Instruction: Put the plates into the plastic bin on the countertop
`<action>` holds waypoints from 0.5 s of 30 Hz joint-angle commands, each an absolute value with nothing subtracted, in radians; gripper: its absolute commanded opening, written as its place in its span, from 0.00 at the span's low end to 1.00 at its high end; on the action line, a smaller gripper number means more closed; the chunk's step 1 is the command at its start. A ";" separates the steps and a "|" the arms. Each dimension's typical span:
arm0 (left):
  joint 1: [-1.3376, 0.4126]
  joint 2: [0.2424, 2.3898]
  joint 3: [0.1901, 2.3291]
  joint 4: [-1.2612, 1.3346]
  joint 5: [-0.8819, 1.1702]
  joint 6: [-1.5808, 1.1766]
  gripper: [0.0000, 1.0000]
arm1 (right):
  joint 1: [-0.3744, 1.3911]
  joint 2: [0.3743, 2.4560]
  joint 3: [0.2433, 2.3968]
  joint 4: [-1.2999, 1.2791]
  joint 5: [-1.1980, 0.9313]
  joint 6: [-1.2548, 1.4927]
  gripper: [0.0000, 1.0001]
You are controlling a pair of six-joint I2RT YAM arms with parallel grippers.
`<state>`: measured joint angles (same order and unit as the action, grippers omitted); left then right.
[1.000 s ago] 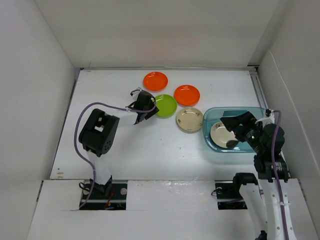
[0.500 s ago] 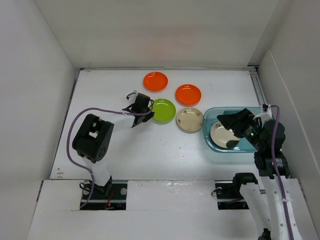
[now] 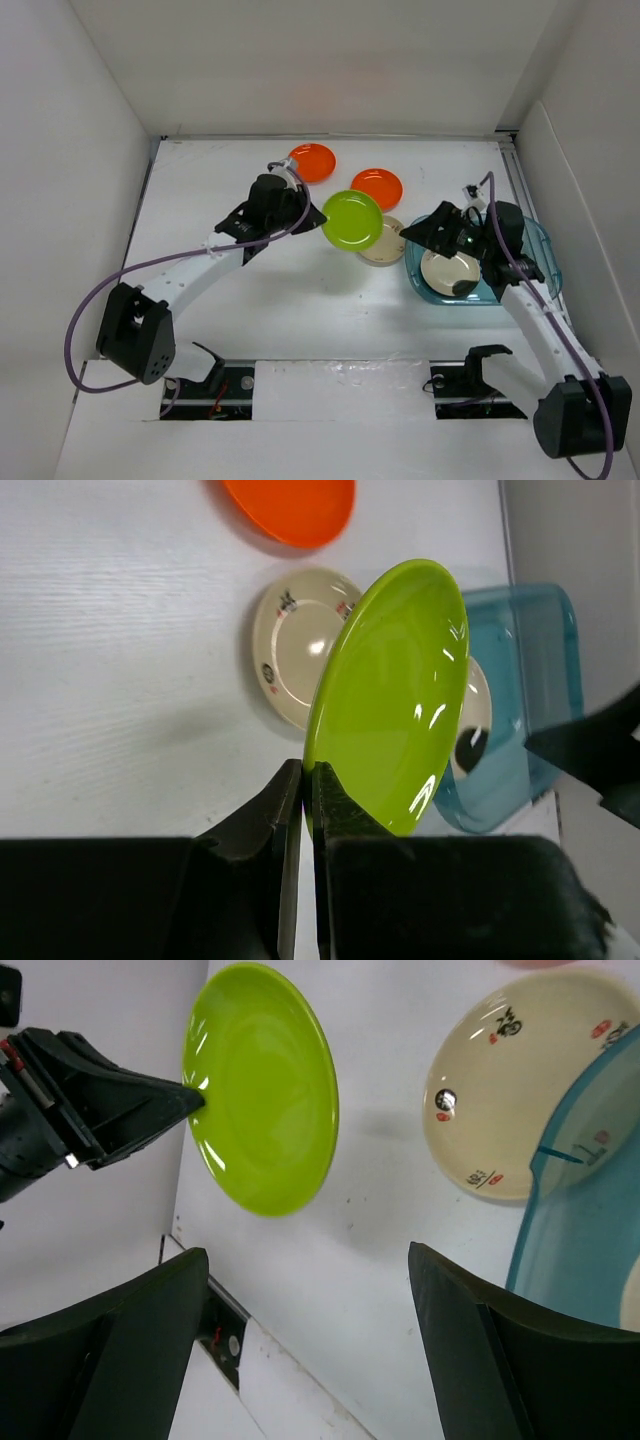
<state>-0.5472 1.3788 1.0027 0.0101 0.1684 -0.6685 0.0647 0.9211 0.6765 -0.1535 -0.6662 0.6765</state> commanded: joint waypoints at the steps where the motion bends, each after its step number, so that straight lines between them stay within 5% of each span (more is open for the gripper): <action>1: -0.548 1.352 0.994 0.066 0.408 -0.611 0.00 | 0.129 0.965 0.741 -0.012 -0.674 0.646 0.86; 5: -0.548 1.332 0.974 0.167 0.569 -0.620 0.00 | 0.199 1.072 0.750 0.015 -0.620 0.646 0.82; 9: -0.548 1.331 0.963 0.210 0.658 -0.640 0.00 | 0.238 1.124 0.761 0.035 -0.592 0.646 0.67; 12: -0.548 1.331 0.963 0.210 0.670 -0.640 0.00 | 0.247 1.109 0.761 0.054 -0.578 0.667 0.18; 13: -0.548 1.342 0.963 0.184 0.625 -0.640 0.04 | 0.247 1.098 0.761 0.054 -0.565 0.682 0.00; 15: -0.548 1.342 0.973 0.147 0.551 -0.640 0.54 | 0.247 1.068 0.750 0.054 -0.484 0.710 0.00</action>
<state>-0.5343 1.3788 0.9634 0.1040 0.5449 -0.6254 0.2436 1.1057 0.7177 -0.0219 -0.5888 0.6918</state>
